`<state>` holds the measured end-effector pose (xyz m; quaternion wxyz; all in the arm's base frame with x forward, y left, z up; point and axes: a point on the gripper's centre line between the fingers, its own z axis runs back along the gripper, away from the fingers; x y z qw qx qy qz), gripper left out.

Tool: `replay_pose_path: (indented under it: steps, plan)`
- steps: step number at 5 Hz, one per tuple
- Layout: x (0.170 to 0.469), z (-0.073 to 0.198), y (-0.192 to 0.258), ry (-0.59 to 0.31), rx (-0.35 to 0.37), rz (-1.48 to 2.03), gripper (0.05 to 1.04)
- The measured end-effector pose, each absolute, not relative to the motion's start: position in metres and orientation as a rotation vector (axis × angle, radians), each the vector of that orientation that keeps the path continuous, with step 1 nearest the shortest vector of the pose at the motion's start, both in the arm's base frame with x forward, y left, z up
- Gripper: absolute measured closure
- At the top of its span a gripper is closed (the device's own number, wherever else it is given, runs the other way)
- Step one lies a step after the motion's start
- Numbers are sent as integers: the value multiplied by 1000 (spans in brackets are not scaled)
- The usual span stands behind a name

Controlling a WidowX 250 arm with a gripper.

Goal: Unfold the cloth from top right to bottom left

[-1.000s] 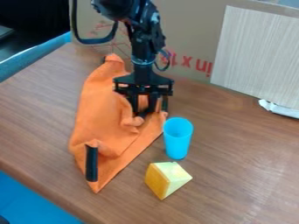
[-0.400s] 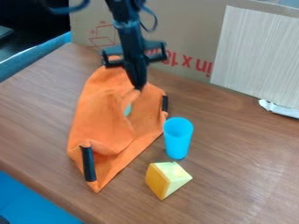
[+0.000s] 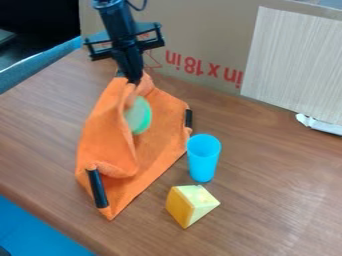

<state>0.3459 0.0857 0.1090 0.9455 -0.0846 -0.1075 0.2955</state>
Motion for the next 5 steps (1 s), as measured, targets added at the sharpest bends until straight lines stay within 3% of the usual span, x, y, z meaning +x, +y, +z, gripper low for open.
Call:
replay_pose_path:
  steps: [3,4,5]
  plan:
    - [289,131,185,-274,-221,736,1029]
    - [275,132,205,-292,-193,722,1029]
    - [253,116,236,-314,-118,719,1029]
